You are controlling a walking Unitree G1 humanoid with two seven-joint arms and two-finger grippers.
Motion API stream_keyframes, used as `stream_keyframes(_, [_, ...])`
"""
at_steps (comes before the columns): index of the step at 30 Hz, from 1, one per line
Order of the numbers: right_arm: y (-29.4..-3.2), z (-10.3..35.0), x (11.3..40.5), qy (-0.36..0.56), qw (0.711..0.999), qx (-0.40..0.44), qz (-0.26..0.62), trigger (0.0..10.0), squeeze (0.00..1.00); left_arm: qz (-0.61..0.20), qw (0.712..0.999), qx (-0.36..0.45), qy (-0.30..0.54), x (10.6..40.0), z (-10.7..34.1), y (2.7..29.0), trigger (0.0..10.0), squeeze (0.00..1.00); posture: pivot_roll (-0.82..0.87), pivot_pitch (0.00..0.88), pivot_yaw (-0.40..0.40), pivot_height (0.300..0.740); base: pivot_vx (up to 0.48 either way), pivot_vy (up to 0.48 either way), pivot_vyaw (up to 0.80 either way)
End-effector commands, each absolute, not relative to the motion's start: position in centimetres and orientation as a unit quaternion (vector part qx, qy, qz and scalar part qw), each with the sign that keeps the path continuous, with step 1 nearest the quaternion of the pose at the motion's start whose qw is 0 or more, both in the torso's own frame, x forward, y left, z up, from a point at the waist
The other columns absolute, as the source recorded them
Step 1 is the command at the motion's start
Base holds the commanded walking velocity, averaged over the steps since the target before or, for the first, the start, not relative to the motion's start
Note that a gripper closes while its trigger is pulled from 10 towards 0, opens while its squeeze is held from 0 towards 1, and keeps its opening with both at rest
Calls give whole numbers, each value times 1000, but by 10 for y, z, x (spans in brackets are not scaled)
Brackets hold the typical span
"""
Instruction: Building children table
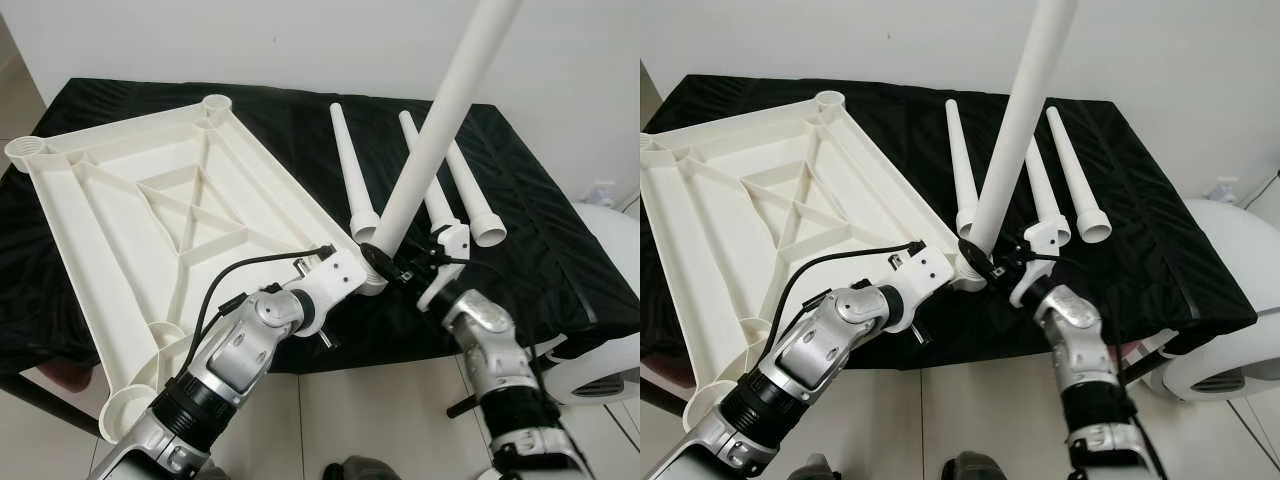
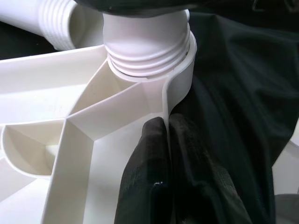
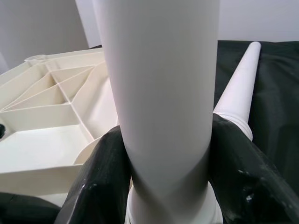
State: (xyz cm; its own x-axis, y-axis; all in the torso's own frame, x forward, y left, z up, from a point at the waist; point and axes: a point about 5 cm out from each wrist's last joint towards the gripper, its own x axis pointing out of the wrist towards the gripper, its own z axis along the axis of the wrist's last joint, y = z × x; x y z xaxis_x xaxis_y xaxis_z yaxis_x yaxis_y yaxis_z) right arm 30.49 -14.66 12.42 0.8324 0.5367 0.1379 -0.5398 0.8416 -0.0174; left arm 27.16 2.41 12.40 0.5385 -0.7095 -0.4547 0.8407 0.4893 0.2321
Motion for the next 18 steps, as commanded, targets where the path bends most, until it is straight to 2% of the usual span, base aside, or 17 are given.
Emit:
stream_keyframes(1, [-152,129,311,-68,976,9,206,10000,0,-484,829,210,187,258,108,19,10000,0,-2,35,-74,740,0,0,0])
stream_keyframes(12, [-120,131,317,-45,994,46,83,10000,0,-484,829,207,189,255,107,18,10000,0,5,39,-83,740,0,0,0])
stream_keyframes(15, [-114,132,315,-48,994,56,79,10000,0,-483,829,206,189,255,107,18,10000,0,5,40,-83,740,0,0,0])
stream_keyframes(16, [-110,133,313,-52,994,60,78,10000,188,-483,830,205,189,255,107,18,10000,0,5,40,-82,740,0,0,0])
stream_keyframes(17, [-110,133,313,-52,994,60,78,10000,188,-483,830,205,189,255,107,18,10000,0,5,40,-82,740,0,0,0])
stream_keyframes(18, [-106,134,312,-54,992,68,88,10000,843,-484,830,205,189,255,107,18,10000,0,4,42,-81,740,0,0,0])
